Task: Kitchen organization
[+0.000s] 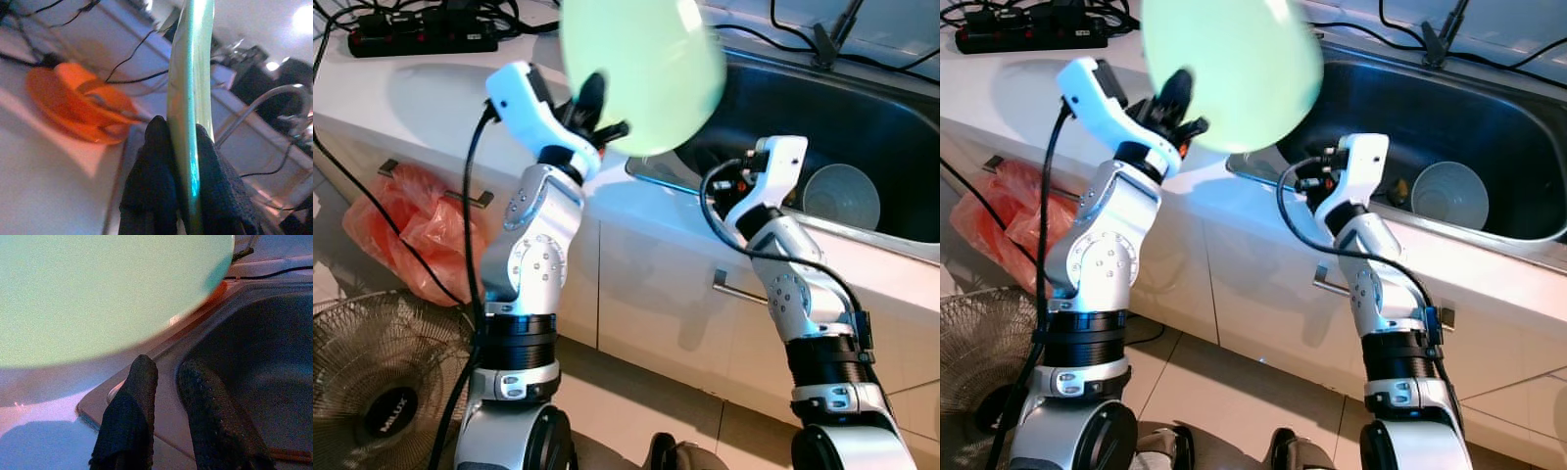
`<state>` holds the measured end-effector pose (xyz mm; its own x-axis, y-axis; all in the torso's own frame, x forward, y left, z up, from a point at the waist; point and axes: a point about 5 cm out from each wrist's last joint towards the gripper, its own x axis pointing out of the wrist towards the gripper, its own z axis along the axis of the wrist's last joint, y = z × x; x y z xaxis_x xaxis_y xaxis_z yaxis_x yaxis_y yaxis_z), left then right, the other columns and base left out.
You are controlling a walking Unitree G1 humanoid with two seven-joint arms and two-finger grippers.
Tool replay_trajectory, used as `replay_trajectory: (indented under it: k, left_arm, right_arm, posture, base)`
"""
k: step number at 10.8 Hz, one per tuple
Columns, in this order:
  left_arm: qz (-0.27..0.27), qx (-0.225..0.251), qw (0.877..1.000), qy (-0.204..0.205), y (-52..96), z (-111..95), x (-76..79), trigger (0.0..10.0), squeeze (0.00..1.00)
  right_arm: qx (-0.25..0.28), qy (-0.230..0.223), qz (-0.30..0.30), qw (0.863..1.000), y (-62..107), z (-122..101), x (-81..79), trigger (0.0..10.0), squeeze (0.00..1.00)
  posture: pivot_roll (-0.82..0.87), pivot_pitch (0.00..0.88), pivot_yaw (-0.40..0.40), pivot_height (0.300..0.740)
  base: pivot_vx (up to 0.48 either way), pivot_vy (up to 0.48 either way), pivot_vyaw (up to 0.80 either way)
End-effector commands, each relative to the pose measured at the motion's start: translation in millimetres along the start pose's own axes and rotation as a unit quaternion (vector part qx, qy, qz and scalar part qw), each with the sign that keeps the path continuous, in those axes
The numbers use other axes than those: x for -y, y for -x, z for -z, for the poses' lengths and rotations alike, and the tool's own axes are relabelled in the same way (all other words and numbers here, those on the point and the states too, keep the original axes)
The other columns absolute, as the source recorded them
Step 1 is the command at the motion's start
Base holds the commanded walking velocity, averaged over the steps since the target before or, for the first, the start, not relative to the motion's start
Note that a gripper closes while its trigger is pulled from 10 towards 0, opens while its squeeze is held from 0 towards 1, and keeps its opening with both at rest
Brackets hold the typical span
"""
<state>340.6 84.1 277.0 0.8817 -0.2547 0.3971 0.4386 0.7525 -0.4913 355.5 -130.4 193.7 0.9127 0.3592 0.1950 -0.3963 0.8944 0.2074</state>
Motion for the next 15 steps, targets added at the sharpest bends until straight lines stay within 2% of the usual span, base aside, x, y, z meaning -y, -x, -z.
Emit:
replay_trajectory:
  k: [1,3,5,6,7,8,9,10,11,15]
  left_arm:
    - [0.049,0.039,0.998,0.014,-0.9,-8.8,21.3,10.0,0.0]
    - [0.064,0.054,0.996,0.006,-1.8,-10.7,22.6,10.0,0.0]
    - [0.06,0.071,0.996,-0.004,-3.2,-16.6,16.7,10.0,0.0]
    - [0.058,0.074,0.996,-0.01,-3.4,-17.5,14.4,10.0,0.0]
    - [0.056,0.076,0.995,-0.015,-3.2,-18.3,10.8,10.0,0.0]
    - [0.055,0.078,0.995,-0.018,-3.1,-18.6,9.5,10.0,0.0]
    - [0.054,0.078,0.995,-0.024,-2.7,-18.7,9.0,10.0,0.0]
    - [0.054,0.079,0.995,-0.025,-2.6,-18.6,8.4,10.0,0.0]
    - [0.054,0.08,0.995,-0.025,-2.5,-18.7,8.2,10.0,0.0]
    - [0.066,0.073,0.995,-0.017,-3.8,-16.0,11.7,10.0,0.0]
  right_arm:
    - [0.009,-0.013,0.008,1.0,1.6,-1.4,3.1,10.0,0.0]
    - [0.018,-0.029,0.015,0.999,0.4,-3.7,3.9,10.0,0.0]
    - [0.026,-0.051,0.018,0.998,0.1,-6.6,5.8,10.0,0.0]
    - [0.027,-0.052,0.019,0.998,0.1,-6.7,5.8,10.0,0.47]
    - [0.032,-0.067,0.016,0.997,-0.3,-7.9,4.8,10.0,1.0]
    - [0.041,-0.108,0.016,0.993,-2.2,-11.6,4.1,10.0,0.31]
    - [0.051,-0.159,0.012,0.986,-2.8,-15.4,3.0,10.0,0.0]
    - [0.062,-0.217,0.008,0.974,-3.7,-19.8,2.8,10.0,0.0]
    - [0.066,-0.252,-0.008,0.965,-4.4,-22.5,0.0,10.0,0.0]
    - [0.066,-0.317,-0.05,0.945,-2.1,-24.2,-9.7,10.0,0.0]
  posture:
    - [0.03,0.134,-0.044,0.74]
    - [0.03,0.13,-0.044,0.74]
    - [0.03,0.13,-0.041,0.74]
    - [0.03,0.129,-0.04,0.74]
    - [0.03,0.132,-0.038,0.74]
    - [0.03,0.134,-0.035,0.74]
    - [0.03,0.133,-0.035,0.74]
    - [0.03,0.133,-0.035,0.74]
    - [0.03,0.131,-0.034,0.74]
    - [0.03,0.123,-0.03,0.74]
  base:
    - [0.0,0.0,0.0]
    - [0.0,0.0,0.0]
    - [0.0,0.0,0.0]
    - [0.0,0.0,0.0]
    - [0.0,0.0,0.0]
    - [0.0,0.0,0.0]
    - [0.0,0.0,0.0]
    - [0.0,0.0,0.0]
    - [0.0,0.0,0.0]
    - [0.0,0.0,0.0]
